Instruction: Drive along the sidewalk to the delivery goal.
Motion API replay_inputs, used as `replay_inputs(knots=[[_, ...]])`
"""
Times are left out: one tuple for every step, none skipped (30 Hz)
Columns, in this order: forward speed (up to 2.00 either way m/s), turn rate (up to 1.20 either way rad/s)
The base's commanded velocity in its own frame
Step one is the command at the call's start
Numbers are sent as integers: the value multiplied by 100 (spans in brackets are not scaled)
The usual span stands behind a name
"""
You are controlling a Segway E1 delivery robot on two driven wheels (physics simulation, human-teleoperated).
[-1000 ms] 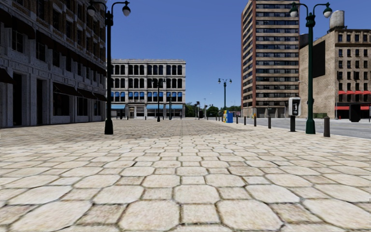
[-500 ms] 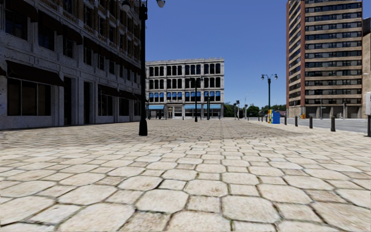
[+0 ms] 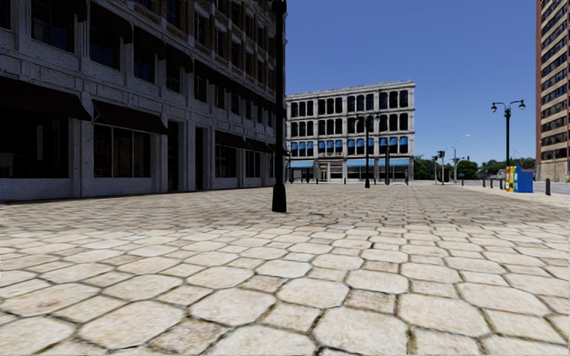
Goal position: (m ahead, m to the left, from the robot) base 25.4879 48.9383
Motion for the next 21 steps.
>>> replay_inputs(knots=[[200, 58], [200, 59], [200, 59], [200, 59], [200, 59], [200, 59], [200, 59], [200, 59], [200, 63], [200, 63], [200, 69], [200, 71], [200, 72], [200, 72], [200, 72], [200, 72], [200, 72], [200, 72], [200, 72], [200, 72], [200, 72]])
